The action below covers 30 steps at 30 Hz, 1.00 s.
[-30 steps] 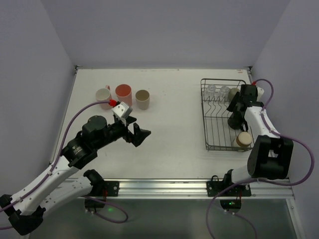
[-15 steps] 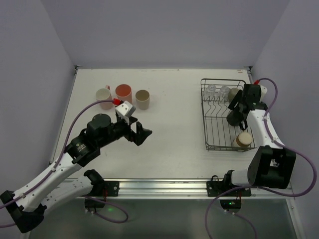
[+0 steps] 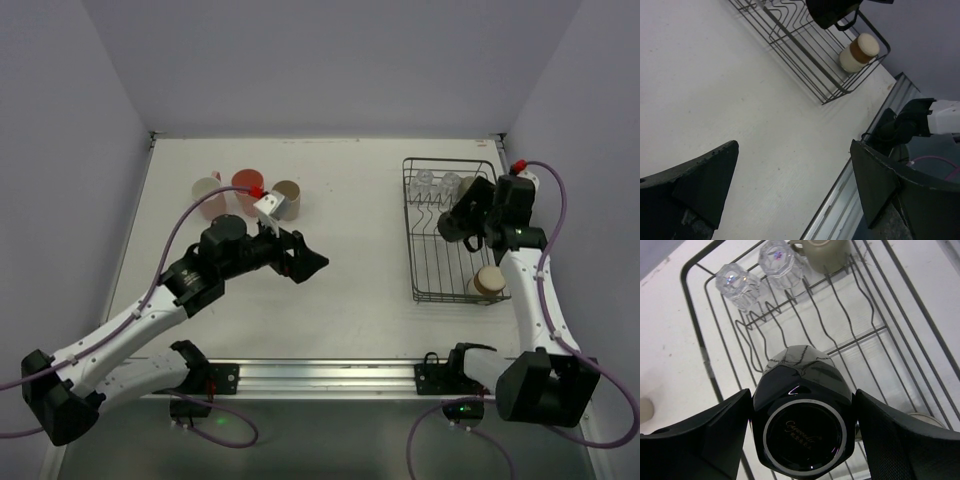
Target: Unload the cups from the dish rack
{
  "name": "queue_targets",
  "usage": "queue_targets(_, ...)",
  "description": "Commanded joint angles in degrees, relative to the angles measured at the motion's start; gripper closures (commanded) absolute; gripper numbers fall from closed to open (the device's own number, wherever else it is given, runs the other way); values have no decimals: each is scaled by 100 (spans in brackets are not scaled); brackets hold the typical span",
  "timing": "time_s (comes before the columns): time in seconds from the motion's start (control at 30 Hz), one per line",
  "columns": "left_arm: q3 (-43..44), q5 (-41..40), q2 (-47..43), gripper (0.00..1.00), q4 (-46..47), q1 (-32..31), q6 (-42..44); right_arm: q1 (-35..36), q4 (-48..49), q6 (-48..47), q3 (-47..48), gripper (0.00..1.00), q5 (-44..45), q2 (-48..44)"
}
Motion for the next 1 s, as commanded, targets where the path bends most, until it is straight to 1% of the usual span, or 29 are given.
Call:
queue_targets(0.0, -7, 784, 511, 3, 1535, -24, -797, 9, 761, 261, -26, 76, -784, -611)
queue_targets(0.07, 11, 917, 1019, 7, 1925, -24, -1070, 17, 920, 349, -175, 76, -1250, -822)
queue_targets(0.1, 28, 988, 1179, 8, 2310, -24, -1175, 70, 1112, 454, -228, 76, -1374, -937)
queue_targets(0.17, 185, 1155, 1713, 11, 2637, -33, -1352, 149, 1315, 551, -377, 76, -1638, -1306)
queue_targets(0.23, 326, 1225, 2031, 14, 2963, -33, -1465, 237, 1692, 718, -658, 75, -2104, -1656)
queue_targets(0.37, 625, 1629, 2856, 18, 3797, -41, -1878, 334, 2185, 1139, -1001, 76, -2938, -2010)
queue_targets(0.4, 687, 1717, 2964, 19, 4095, -33, -1966, 395, 2456, 1375, -1141, 76, -3114, -2045)
queue_targets(0.43, 783, 1857, 3069, 20, 4237, -33, -2124, 422, 2632, 1491, -1229, 76, -3534, -2080)
queue_targets(0.47, 819, 1902, 3235, 21, 4369, -33, -2195, 465, 2747, 1622, -1352, 76, -3729, -2089)
queue_targets(0.5, 854, 1981, 3298, 21, 4570, -33, -2274, 579, 3114, 1832, -1414, 76, -3870, -2089)
queue_targets(0.53, 880, 2008, 3368, 21, 4659, -33, -2379, 589, 3265, 1922, -1484, 76, -4081, -2089)
queue_targets(0.6, 968, 1999, 3457, 22, 4713, -41, -2415, 930, 3564, 2089, -1599, 75, -4240, -2037)
queue_targets(0.67, 978, 1964, 3466, 22, 4730, -41, -2424, 1089, 3784, 2168, -1739, 75, -4354, -1949)
queue_targets(0.77, 951, 1972, 3483, 24, 4818, -50, -2477, 1265, 4381, 2466, -2011, 75, -4653, -1808)
queue_targets(0.8, 942, 1981, 3483, 24, 4836, -50, -2494, 1300, 4801, 2685, -2091, 75, -4732, -1721)
queue_targets(0.9, 820, 2051, 3466, 28, 5142, -50, -2635, 1388, 5304, 2950, -2293, 75, -4900, -1545)
queue_targets(0.97, 767, 2087, 3457, 37, 5275, -50, -2740, 1450, 5411, 2995, -2381, 75, -4848, -1474)
